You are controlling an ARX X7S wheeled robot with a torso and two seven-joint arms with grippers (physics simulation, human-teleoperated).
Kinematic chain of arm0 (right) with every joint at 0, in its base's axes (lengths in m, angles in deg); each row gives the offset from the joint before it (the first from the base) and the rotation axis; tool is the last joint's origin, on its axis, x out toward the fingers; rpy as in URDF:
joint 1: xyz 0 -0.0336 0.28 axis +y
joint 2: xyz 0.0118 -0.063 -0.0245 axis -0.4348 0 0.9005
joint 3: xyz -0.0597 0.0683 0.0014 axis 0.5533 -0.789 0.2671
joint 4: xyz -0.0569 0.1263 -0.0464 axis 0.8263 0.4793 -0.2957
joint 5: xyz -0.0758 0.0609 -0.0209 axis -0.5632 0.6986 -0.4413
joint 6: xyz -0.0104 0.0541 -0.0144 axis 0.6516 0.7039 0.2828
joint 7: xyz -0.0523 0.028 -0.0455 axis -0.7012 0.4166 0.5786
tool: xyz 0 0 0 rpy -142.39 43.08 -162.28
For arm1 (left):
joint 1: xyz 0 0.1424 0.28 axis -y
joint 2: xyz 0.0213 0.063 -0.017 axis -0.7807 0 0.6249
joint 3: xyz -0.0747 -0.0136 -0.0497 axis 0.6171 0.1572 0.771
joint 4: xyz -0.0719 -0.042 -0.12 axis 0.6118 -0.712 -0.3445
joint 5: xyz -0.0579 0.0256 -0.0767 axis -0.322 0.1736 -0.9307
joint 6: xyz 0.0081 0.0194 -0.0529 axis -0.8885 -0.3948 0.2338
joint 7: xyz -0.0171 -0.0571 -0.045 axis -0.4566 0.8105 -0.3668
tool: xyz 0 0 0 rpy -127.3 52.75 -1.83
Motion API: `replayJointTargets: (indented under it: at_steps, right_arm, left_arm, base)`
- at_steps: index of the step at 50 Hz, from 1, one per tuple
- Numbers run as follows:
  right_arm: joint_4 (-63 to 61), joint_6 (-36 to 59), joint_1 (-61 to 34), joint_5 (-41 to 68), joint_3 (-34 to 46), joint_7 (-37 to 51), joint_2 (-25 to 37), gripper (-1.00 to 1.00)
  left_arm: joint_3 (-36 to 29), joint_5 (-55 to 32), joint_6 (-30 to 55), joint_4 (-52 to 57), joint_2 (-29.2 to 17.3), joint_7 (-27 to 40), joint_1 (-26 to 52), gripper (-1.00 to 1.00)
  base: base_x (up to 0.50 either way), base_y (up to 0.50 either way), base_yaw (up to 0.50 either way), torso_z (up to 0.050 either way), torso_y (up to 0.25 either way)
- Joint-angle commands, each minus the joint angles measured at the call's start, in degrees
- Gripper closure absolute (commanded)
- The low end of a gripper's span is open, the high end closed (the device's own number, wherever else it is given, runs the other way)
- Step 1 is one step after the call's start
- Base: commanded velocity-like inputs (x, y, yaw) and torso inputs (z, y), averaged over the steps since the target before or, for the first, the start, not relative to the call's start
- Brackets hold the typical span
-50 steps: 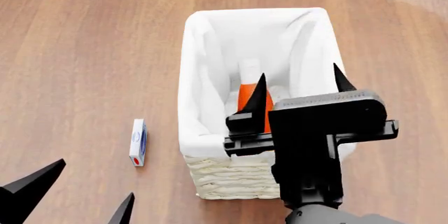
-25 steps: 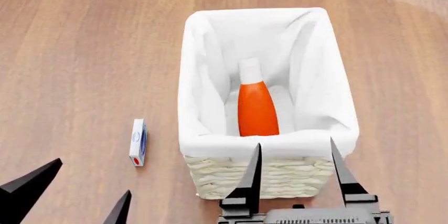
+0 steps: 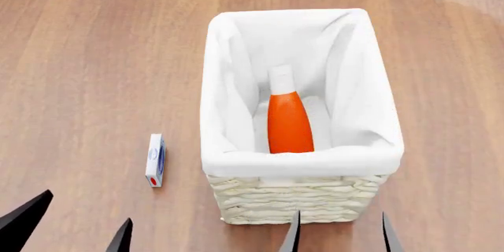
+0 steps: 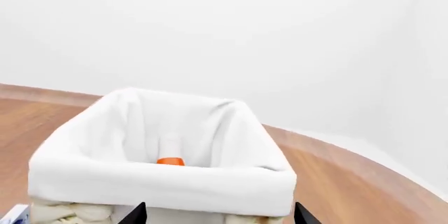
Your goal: Pick up the ketchup, and put it in the basket.
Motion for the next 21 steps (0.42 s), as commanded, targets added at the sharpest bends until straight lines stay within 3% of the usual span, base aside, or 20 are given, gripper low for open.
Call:
replayJointTargets:
  at_steps: [1, 10, 21]
  right_arm:
    - [-1.6, -0.8, 2.9, -1.7, -2.6, -0.3, 0.2, -1.0]
    - [-3.5, -0.2, 5.0, -2.6, -3.5, 0.1, 0.0, -1.0]
    - [-3.2, -0.6, 8.0, -3.1, -5.1, 0.0, -0.8, -1.0]
  left_arm:
    - [2.8, 5.1, -8.9, -2.6, 1.8, -0.2, -8.0, -1.0]
    - [4.7, 9.4, -18.2, -5.8, 2.5, -0.1, -16.0, -1.0]
    - [6.2, 10.4, -23.4, -7.4, 2.8, 0.5, -21.0, -1.0]
  base:
    - [0.0, 0.0, 0.0, 0.0, 0.0]
    - [0.0, 0.0, 0.0, 0.0, 0.0]
    - [0.0, 0.0, 0.0, 0.0, 0.0]
